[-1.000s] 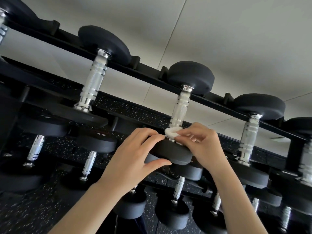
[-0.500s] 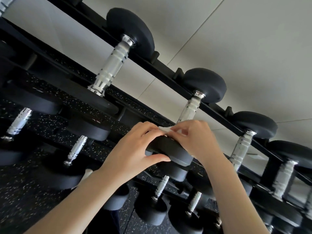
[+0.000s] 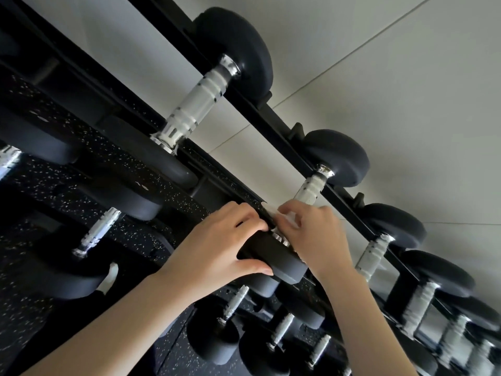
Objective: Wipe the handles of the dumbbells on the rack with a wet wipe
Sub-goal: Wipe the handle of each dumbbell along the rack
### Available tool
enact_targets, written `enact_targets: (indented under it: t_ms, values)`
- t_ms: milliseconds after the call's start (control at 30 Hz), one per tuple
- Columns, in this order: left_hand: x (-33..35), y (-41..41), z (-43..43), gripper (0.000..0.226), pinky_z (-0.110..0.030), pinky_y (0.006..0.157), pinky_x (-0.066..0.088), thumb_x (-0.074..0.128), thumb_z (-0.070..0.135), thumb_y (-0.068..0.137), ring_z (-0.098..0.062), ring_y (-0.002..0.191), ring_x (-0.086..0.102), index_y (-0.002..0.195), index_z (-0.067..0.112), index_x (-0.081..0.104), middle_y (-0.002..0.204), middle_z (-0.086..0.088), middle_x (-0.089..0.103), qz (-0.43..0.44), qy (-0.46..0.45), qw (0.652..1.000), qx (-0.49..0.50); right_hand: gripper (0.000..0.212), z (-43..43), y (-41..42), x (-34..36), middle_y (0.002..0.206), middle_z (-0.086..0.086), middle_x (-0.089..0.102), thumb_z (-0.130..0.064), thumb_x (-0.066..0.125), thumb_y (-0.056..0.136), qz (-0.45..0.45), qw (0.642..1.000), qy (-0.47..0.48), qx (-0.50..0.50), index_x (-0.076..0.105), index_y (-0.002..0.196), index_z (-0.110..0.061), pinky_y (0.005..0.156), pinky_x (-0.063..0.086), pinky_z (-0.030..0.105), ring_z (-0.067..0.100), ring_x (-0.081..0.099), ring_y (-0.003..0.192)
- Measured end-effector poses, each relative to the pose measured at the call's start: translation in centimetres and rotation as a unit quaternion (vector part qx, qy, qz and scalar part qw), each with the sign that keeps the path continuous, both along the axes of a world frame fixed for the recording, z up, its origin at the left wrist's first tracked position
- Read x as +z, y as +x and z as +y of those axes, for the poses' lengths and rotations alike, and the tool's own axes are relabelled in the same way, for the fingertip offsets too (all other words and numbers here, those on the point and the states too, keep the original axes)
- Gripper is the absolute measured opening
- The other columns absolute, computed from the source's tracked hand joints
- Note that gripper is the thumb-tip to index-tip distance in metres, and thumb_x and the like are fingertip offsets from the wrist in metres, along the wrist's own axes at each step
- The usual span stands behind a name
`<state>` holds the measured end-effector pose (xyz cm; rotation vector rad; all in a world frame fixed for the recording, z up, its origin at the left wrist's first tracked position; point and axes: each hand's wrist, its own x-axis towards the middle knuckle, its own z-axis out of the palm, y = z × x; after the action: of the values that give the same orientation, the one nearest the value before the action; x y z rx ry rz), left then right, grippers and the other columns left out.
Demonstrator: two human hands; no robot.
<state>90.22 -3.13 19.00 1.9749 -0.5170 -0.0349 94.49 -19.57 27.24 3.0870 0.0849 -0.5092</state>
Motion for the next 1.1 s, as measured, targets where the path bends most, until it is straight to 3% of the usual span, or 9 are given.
enact_targets:
  t_ms: [400, 567, 633, 733, 833, 933, 1100]
  values:
    - [-0.3, 0.1, 0.0, 0.052, -0.026, 0.074, 0.050, 0.058, 0.063, 0.075, -0.009, 0.096, 0.049, 0.108, 0.022, 0.056, 0.106, 0.010, 0.052, -0.013, -0.007, 1.000, -0.001, 0.018, -1.2, 6.4, 0.6, 0.069, 0.009, 0.063, -0.030, 0.057, 0.090, -0.119, 0.991, -0.039, -0.037, 0.070, 0.097, -0.019, 0.061, 0.050, 0.035, 0.032, 0.058, 0.068]
    - [-0.4, 0.1, 0.0, 0.052, -0.029, 0.075, 0.051, 0.058, 0.063, 0.075, -0.011, 0.096, 0.051, 0.108, 0.023, 0.055, 0.106, 0.010, 0.052, -0.013, -0.007, 1.000, -0.002, 0.016, -1.8, 5.8, -0.7, 0.067, 0.010, 0.067, -0.027, 0.059, 0.089, -0.202, 0.978, 0.027, -0.046, 0.071, 0.096, -0.018, 0.059, 0.052, 0.039, 0.031, 0.059, 0.060]
    - [-0.3, 0.1, 0.0, 0.052, -0.028, 0.074, 0.051, 0.056, 0.063, 0.075, -0.010, 0.097, 0.050, 0.108, 0.022, 0.057, 0.106, 0.011, 0.051, -0.010, -0.004, 1.000, -0.002, 0.015, -2.3, 5.4, -1.0, 0.058, 0.007, 0.063, -0.025, 0.060, 0.089, -0.229, 0.971, 0.054, -0.047, 0.070, 0.096, -0.017, 0.053, 0.049, 0.035, 0.027, 0.054, 0.050]
    - [-0.2, 0.2, 0.1, 0.052, -0.029, 0.073, 0.051, 0.056, 0.064, 0.075, -0.011, 0.096, 0.051, 0.107, 0.022, 0.057, 0.105, 0.011, 0.051, -0.013, -0.001, 1.000, -0.003, 0.014, -2.9, 4.7, -1.5, 0.046, 0.000, 0.044, -0.021, 0.060, 0.090, -0.276, 0.959, 0.058, -0.027, 0.065, 0.092, -0.009, 0.043, 0.031, 0.023, 0.015, 0.033, 0.036]
    - [-0.2, 0.3, 0.1, 0.052, -0.030, 0.075, 0.052, 0.057, 0.063, 0.076, -0.012, 0.095, 0.051, 0.107, 0.022, 0.056, 0.105, 0.010, 0.051, -0.022, 0.007, 1.000, -0.008, 0.015, -3.1, 3.7, -1.7, 0.043, -0.008, 0.034, -0.017, 0.055, 0.093, -0.291, 0.953, 0.074, -0.036, 0.058, 0.091, -0.002, 0.038, 0.019, 0.016, 0.000, 0.021, 0.034]
    - [0.1, 0.4, 0.2, 0.051, -0.032, 0.076, 0.052, 0.061, 0.061, 0.076, -0.012, 0.095, 0.051, 0.108, 0.020, 0.056, 0.105, 0.009, 0.051, -0.034, 0.029, 0.999, -0.016, 0.011, -3.3, 3.2, -1.6, 0.043, -0.017, 0.026, -0.011, 0.056, 0.092, -0.300, 0.948, 0.096, -0.044, 0.055, 0.089, 0.000, 0.037, 0.031, 0.014, 0.013, 0.031, 0.029]
    - [1.4, 0.8, 0.4, 0.056, -0.031, 0.080, 0.049, 0.054, 0.066, 0.077, -0.011, 0.095, 0.051, 0.107, 0.020, 0.060, 0.104, 0.009, 0.053, -0.034, 0.080, 0.995, -0.040, 0.008, -3.9, 1.0, 0.2, 0.041, -0.013, 0.027, -0.012, 0.054, 0.093, -0.316, 0.935, 0.136, -0.088, 0.053, 0.090, -0.005, 0.039, 0.029, 0.023, 0.015, 0.036, 0.037]
